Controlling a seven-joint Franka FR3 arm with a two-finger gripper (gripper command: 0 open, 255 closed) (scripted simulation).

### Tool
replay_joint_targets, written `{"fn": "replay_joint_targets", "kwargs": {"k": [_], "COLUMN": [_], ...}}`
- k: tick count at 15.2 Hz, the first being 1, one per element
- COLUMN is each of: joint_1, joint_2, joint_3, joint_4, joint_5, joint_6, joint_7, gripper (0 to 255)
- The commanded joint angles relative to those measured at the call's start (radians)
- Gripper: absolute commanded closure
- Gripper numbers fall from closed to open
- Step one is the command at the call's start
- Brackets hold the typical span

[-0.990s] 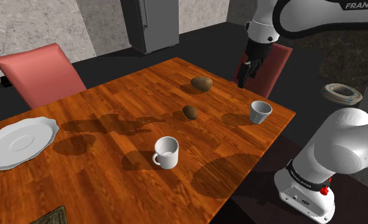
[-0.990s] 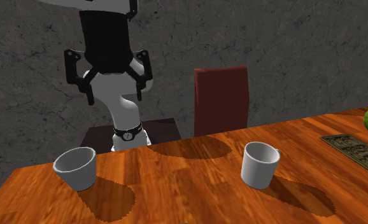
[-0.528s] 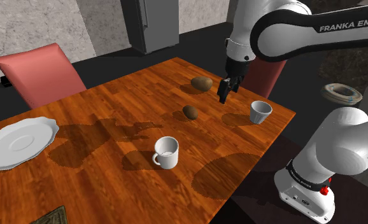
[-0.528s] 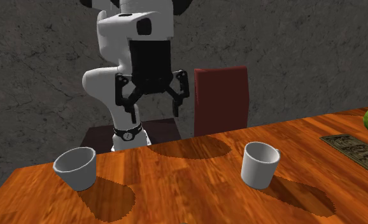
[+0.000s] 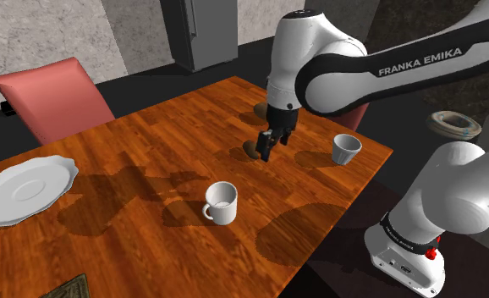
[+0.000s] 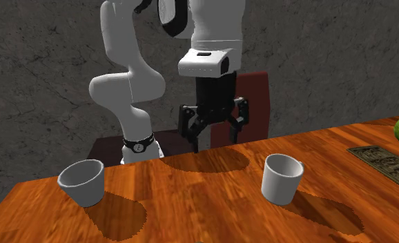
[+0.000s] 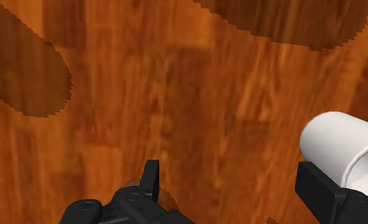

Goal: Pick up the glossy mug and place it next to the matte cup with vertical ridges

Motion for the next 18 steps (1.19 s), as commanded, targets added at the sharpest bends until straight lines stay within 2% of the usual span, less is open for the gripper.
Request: {"fn": "replay_joint_targets", "kwargs": {"k": [1,6,10,18], "joint_1": [0.009,0.024,0.035,0.037], "joint_2": [0.058,0.217,0.356,0.443], "joint_3": [0.034,0.117,0.176,0.189], "joint_4": [0.021,0.095,0.174,0.151], "joint_5": [0.006,-0.010,-0.060,-0.110], "joint_6": [0.042,0.135,0.196,0.299], "joint_7": [0.036,0.136,0.230,0.273], "gripper": [0,0,0,0]}}
